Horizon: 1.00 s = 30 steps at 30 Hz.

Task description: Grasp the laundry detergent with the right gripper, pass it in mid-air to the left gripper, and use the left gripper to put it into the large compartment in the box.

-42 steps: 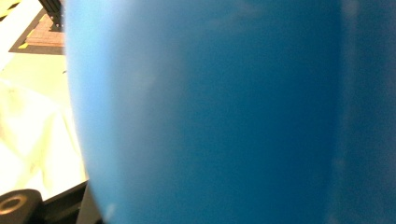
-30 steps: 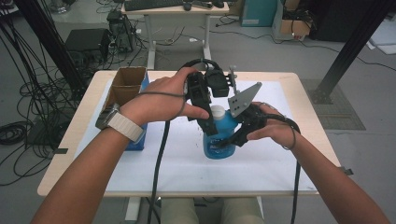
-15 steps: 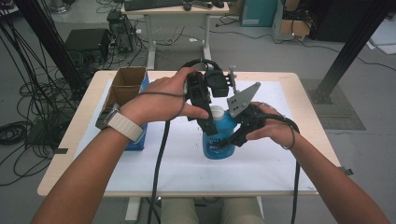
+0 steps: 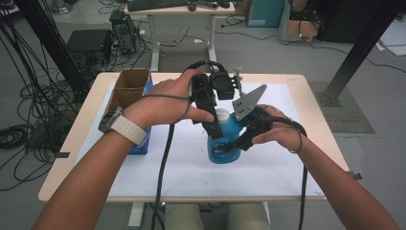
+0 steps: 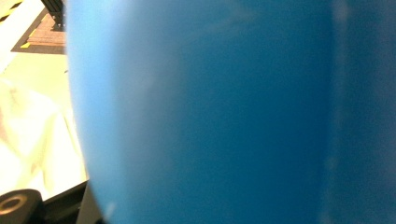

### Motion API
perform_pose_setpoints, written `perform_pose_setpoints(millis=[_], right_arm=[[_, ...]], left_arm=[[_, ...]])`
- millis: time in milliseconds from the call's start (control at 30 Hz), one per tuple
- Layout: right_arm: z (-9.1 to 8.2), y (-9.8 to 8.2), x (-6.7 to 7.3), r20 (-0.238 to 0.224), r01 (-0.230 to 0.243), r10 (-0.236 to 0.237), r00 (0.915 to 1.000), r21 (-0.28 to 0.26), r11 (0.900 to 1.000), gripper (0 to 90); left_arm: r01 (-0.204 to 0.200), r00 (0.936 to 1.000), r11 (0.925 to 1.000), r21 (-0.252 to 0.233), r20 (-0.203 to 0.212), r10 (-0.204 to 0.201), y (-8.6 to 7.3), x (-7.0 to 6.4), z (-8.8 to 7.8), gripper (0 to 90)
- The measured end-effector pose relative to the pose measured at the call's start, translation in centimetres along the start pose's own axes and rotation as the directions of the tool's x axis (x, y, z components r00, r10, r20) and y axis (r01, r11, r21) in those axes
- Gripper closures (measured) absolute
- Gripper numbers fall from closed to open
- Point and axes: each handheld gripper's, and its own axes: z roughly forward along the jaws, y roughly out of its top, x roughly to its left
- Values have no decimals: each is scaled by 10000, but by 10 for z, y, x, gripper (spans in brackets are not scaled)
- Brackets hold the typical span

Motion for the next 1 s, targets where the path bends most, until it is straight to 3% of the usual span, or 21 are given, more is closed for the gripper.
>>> perform_pose_setpoints(millis=[1000], right_arm=[[1,1,0,-110,119,-119,9999,36,9999,428]], left_arm=[[-62,10000,10000,-42,-57,61,2,0,3,76]])
